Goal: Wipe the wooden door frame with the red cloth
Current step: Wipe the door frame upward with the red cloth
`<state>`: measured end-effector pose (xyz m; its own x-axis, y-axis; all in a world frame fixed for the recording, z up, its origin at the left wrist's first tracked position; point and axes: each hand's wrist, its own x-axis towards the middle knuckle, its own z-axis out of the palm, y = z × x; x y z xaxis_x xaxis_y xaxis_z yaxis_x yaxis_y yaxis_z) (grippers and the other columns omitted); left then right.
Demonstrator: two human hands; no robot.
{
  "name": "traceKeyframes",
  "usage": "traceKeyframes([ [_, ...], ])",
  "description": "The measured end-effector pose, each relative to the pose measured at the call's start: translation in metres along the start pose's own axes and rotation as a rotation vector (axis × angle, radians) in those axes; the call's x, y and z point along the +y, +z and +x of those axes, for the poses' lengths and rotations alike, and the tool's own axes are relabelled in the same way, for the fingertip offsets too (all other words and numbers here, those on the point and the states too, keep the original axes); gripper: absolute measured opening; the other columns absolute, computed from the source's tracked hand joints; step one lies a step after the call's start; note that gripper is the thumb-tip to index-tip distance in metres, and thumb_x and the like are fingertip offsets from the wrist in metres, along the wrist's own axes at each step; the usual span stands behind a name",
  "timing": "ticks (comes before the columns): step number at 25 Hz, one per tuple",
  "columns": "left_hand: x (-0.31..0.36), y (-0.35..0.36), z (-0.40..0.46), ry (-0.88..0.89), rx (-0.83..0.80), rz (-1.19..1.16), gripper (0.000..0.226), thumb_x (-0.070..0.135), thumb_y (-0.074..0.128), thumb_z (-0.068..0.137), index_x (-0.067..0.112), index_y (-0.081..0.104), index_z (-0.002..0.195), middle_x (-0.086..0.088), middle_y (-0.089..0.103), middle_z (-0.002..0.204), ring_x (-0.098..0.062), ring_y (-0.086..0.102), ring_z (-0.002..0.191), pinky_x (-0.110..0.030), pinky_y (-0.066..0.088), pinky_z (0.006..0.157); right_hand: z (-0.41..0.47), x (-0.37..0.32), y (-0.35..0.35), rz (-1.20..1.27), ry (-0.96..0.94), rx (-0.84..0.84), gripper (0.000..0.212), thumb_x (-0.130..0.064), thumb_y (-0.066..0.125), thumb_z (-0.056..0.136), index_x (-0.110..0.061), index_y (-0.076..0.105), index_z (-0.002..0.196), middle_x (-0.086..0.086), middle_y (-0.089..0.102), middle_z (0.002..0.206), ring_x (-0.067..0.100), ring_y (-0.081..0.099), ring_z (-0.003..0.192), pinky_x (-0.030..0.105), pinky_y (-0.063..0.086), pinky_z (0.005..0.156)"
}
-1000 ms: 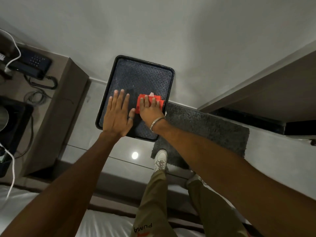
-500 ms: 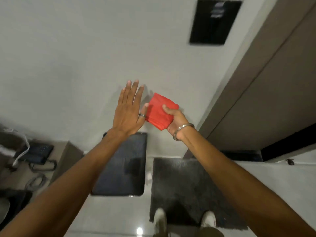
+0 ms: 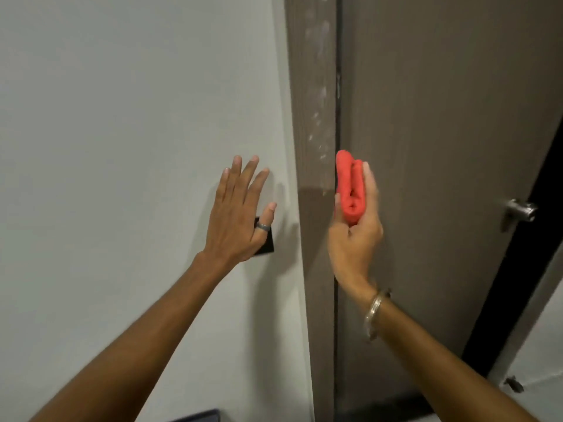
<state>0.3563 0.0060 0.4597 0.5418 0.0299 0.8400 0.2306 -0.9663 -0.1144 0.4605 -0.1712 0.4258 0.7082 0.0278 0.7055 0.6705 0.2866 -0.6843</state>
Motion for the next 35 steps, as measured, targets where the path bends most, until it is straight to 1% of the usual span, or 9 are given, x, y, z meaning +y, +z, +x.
traceKeyframes([
  [2, 0.005, 0.007, 0.027, -0.012, 0.014, 0.041, 0.064, 0.041, 0.042, 0.105, 0.010, 0.033, 0.160, -0.012, 0.020, 0.173, -0.029, 0.004, 0.163, -0.037, -0.006, 0.133, 0.032, 0.024, 0.008, -0.406, -0.394, -0.097, 0.075, -0.012, 0.053, 0.093, -0.029, 0.029, 0.162, 0.001, 0.025, 0.173, 0.030, 0.019, 0.162, 0.059, 0.030, 0.128],
  [5, 0.003, 0.013, 0.061, 0.017, 0.064, 0.125, 0.067, 0.044, 0.042, 0.104, 0.011, 0.030, 0.161, -0.014, 0.020, 0.173, -0.031, 0.006, 0.162, -0.037, -0.007, 0.133, 0.049, 0.064, 0.021, -0.814, -0.641, -0.331, 0.080, -0.052, 0.053, 0.101, -0.024, 0.016, 0.166, 0.010, -0.002, 0.176, 0.035, -0.007, 0.163, 0.065, 0.004, 0.131],
  [9, -0.021, 0.011, 0.105, -0.020, 0.196, 0.292, 0.069, 0.041, 0.043, 0.106, 0.009, 0.021, 0.163, -0.019, 0.019, 0.172, -0.036, 0.009, 0.160, -0.041, -0.005, 0.132, 0.051, 0.093, 0.030, -0.769, -0.717, -0.279, 0.068, -0.054, 0.033, 0.107, -0.031, 0.008, 0.167, 0.000, -0.001, 0.177, 0.032, -0.002, 0.165, 0.062, 0.000, 0.132],
  [14, -0.030, 0.024, 0.116, -0.055, 0.266, 0.441, 0.072, 0.047, 0.032, 0.107, 0.012, 0.007, 0.166, -0.014, 0.013, 0.174, -0.026, 0.000, 0.162, -0.042, -0.007, 0.131, 0.047, 0.095, 0.037, -0.701, -0.751, -0.235, 0.061, -0.048, 0.035, 0.107, -0.027, 0.025, 0.163, 0.002, 0.015, 0.175, 0.029, 0.002, 0.165, 0.064, 0.007, 0.131],
  [17, -0.036, 0.027, 0.117, -0.040, 0.290, 0.449, 0.075, 0.049, 0.033, 0.107, 0.014, 0.006, 0.166, -0.014, 0.016, 0.173, -0.033, 0.010, 0.161, -0.040, -0.008, 0.131, 0.068, 0.084, 0.040, -0.622, -0.720, -0.213, 0.057, -0.047, 0.034, 0.108, -0.028, 0.033, 0.161, 0.006, 0.022, 0.174, 0.030, 0.002, 0.164, 0.060, 0.002, 0.132],
  [21, -0.040, 0.034, 0.117, -0.032, 0.333, 0.443, 0.074, 0.050, 0.035, 0.106, 0.015, 0.009, 0.166, -0.013, 0.019, 0.173, -0.035, 0.016, 0.160, -0.040, -0.007, 0.131, 0.056, 0.091, 0.049, -0.670, -0.673, -0.176, 0.060, -0.044, 0.046, 0.107, -0.030, 0.029, 0.163, 0.004, 0.009, 0.176, 0.033, 0.001, 0.164, 0.061, 0.001, 0.131],
  [25, -0.038, 0.029, 0.119, -0.042, 0.344, 0.467, 0.073, 0.050, 0.035, 0.106, 0.014, 0.012, 0.165, -0.015, 0.022, 0.172, -0.037, 0.018, 0.159, -0.040, -0.007, 0.131, 0.045, 0.098, 0.036, -0.758, -0.755, -0.207, 0.069, -0.041, 0.058, 0.100, -0.029, 0.028, 0.161, 0.007, 0.024, 0.172, 0.034, 0.010, 0.163, 0.061, 0.005, 0.131],
  [30, -0.035, 0.026, 0.120, -0.039, 0.337, 0.462, 0.072, 0.049, 0.035, 0.106, 0.012, 0.015, 0.165, -0.016, 0.024, 0.171, -0.038, 0.020, 0.158, -0.041, -0.006, 0.131, 0.069, 0.077, 0.056, -0.710, -0.640, -0.124, 0.068, -0.044, 0.035, 0.106, -0.027, 0.009, 0.167, 0.001, 0.010, 0.176, 0.028, -0.001, 0.165, 0.057, 0.000, 0.132],
  [35, -0.034, 0.026, 0.114, -0.047, 0.325, 0.460, 0.072, 0.052, 0.037, 0.106, 0.014, 0.018, 0.165, -0.014, 0.024, 0.172, -0.036, 0.019, 0.159, -0.038, -0.010, 0.130, 0.065, 0.098, 0.038, -0.741, -0.870, -0.236, 0.058, -0.045, 0.040, 0.106, -0.029, 0.032, 0.161, 0.002, 0.028, 0.171, 0.024, 0.003, 0.165, 0.058, 0.000, 0.132],
])
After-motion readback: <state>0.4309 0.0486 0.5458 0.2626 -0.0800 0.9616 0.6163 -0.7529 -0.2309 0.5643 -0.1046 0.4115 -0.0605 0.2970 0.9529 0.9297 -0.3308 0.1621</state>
